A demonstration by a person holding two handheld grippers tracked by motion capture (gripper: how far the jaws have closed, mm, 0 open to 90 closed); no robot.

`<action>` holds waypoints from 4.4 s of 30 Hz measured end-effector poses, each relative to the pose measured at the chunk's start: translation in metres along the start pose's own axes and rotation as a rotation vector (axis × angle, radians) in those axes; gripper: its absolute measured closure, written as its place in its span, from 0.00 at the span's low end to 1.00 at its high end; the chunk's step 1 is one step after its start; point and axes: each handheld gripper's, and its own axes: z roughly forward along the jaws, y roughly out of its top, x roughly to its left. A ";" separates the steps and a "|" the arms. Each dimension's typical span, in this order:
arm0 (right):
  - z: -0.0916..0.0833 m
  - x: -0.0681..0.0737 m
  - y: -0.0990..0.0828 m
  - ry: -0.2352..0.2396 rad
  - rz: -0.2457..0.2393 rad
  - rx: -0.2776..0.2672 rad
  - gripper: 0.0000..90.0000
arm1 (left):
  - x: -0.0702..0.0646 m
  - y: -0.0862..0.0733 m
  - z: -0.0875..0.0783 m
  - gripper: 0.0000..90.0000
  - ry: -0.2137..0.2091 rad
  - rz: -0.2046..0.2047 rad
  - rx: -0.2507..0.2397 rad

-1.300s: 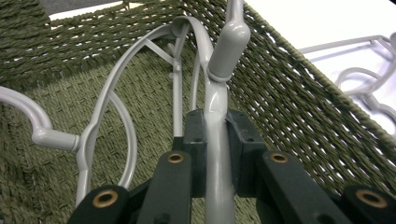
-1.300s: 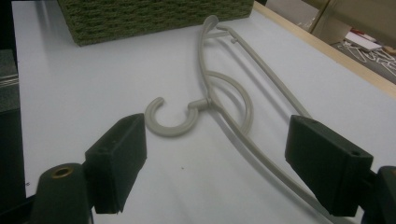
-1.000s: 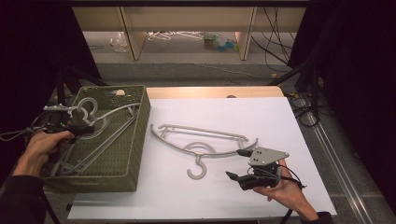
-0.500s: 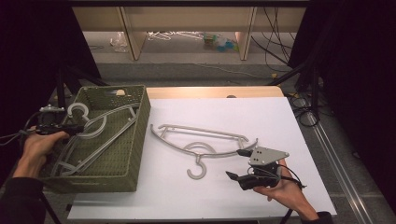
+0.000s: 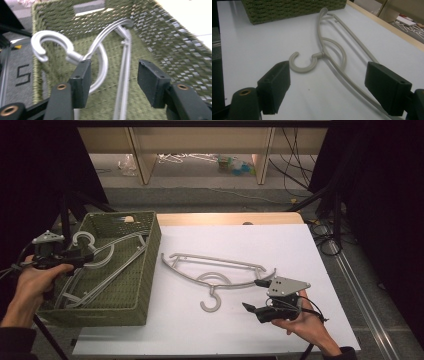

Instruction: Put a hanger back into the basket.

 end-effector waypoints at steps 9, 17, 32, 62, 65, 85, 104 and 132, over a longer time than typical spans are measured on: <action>-0.001 0.000 0.001 -0.006 0.008 -0.007 0.24 | -0.061 0.002 -0.022 0.38 -0.122 0.061 -0.112; -0.004 -0.005 0.002 -0.053 0.056 -0.042 0.25 | -0.117 0.002 -0.020 0.32 -0.219 0.065 -0.203; -0.006 -0.007 0.004 -0.091 0.115 -0.082 0.22 | -0.189 -0.015 0.000 0.25 -0.352 0.164 -0.235; 0.005 -0.008 -0.003 -0.062 0.106 -0.045 0.18 | -0.241 -0.064 0.025 0.22 -0.410 0.228 -0.281; 0.014 -0.009 -0.004 -0.057 0.088 -0.012 0.18 | -0.244 -0.067 0.026 0.22 -0.430 0.235 -0.277; 0.072 -0.046 -0.005 -0.030 -0.013 0.302 0.34 | -0.248 -0.079 0.035 0.21 -0.452 0.288 -0.219; 0.124 -0.060 0.005 0.129 -0.060 0.477 0.62 | -0.248 -0.082 0.039 0.22 -0.453 0.293 -0.191; 0.130 -0.050 0.012 0.240 -0.318 0.565 0.91 | -0.246 -0.084 0.041 0.25 -0.445 0.306 -0.170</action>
